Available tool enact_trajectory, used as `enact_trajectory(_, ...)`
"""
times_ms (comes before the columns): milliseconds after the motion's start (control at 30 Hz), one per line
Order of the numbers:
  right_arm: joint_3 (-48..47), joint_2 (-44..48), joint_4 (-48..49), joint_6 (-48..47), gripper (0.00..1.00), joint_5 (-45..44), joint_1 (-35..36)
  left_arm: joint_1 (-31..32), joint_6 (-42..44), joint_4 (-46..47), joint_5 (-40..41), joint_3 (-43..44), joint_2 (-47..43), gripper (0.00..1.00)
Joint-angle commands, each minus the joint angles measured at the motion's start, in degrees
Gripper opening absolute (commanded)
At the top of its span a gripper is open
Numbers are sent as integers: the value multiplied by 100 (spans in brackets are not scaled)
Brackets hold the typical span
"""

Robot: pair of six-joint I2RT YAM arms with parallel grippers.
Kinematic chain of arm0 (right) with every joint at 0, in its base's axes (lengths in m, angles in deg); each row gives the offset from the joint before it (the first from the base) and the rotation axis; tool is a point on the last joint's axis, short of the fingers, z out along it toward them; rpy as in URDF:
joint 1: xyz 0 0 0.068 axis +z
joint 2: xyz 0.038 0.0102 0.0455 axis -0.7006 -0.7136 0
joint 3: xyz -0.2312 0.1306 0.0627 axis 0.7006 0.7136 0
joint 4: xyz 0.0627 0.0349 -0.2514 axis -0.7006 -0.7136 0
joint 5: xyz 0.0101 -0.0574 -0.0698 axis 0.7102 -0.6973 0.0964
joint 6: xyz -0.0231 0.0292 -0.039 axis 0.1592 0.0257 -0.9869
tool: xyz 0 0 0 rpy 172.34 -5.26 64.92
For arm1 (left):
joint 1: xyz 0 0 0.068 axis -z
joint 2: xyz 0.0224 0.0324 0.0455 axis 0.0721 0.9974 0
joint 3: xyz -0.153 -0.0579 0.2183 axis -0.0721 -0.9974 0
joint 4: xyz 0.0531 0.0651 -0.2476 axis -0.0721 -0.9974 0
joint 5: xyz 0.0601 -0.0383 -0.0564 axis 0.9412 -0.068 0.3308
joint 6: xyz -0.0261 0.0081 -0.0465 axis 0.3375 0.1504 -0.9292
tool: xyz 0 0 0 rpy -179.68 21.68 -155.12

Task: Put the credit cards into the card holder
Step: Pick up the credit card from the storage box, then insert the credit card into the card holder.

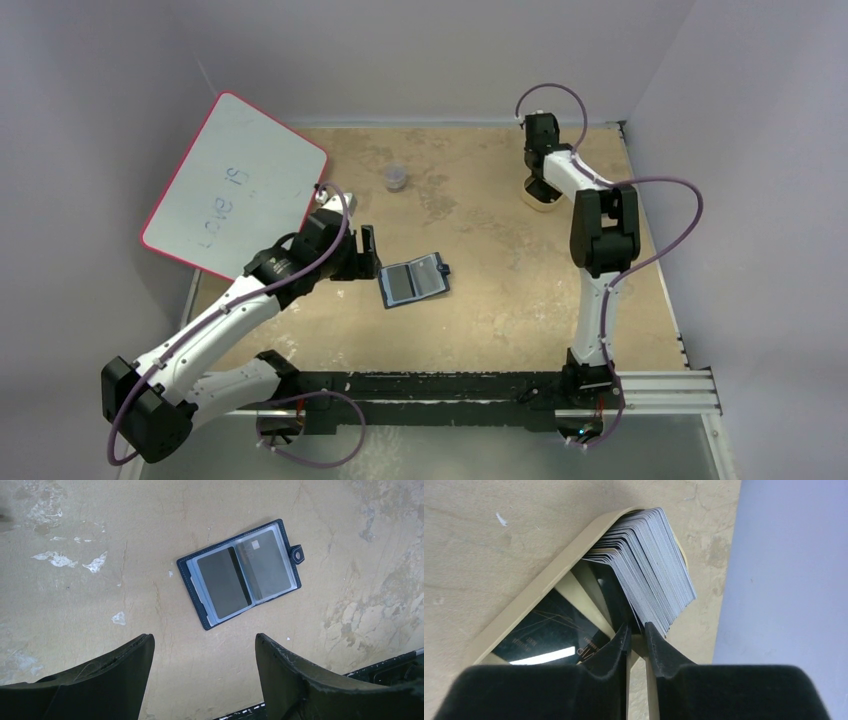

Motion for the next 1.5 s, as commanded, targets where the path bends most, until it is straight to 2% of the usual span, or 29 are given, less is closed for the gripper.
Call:
enact_trajectory(0, -435, 597, -538, 489, 12, 227, 75, -13, 100, 76, 132, 91, -35, 73)
enact_trajectory(200, -453, 920, -1029, 766, 6, 298, 105, -17, 65, 138, 139, 40, -155, 73)
enact_trajectory(300, -421, 1115, -1199, 940, 0, 603, 131, -13, 53, 107, 140, 58, -112, 73)
enact_trajectory(400, -300, 1348, -1424, 1143, 0, 992, 219, -16, -7, 82, 215, 53, -163, 73)
enact_trajectory(500, -135, 1664, -1657, 1694, 0, 1643, 290, -13, -124, 64, 315, 60, -278, 72)
enact_trajectory(633, 598, 2500, -1283, 2393, 0, 3001, 336, -12, -400, 125, 268, 46, -503, 72)
enact_trajectory(833, 2064, 3785, 43, 3551, 0, 5242, 460, -15, -1177, 1040, -580, -266, -677, 69)
enact_trajectory(1000, 3188, 4489, 1119, 4460, 0, 6212, 820, -14, -2039, 1559, -844, -413, -583, 68)
enact_trajectory(1100, 3598, 4712, 1663, 5153, 0, 6806, 1050, -14, -2217, 1741, -1228, -190, -319, 67)
enact_trajectory(1200, 4352, 4974, 2966, 6211, 0, 7559, 1308, -18, -2428, 2257, -1512, -126, -217, 63)
enact_trajectory(1300, 4986, 5049, 4498, 7167, 0, 7958, 1502, -13, -2602, 2783, -1422, -221, -331, 57)
enact_trajectory(1467, 5535, 4904, 5969, 8022, 0, 8326, 1625, -13, -2627, 3246, -1012, -399, -543, 55)
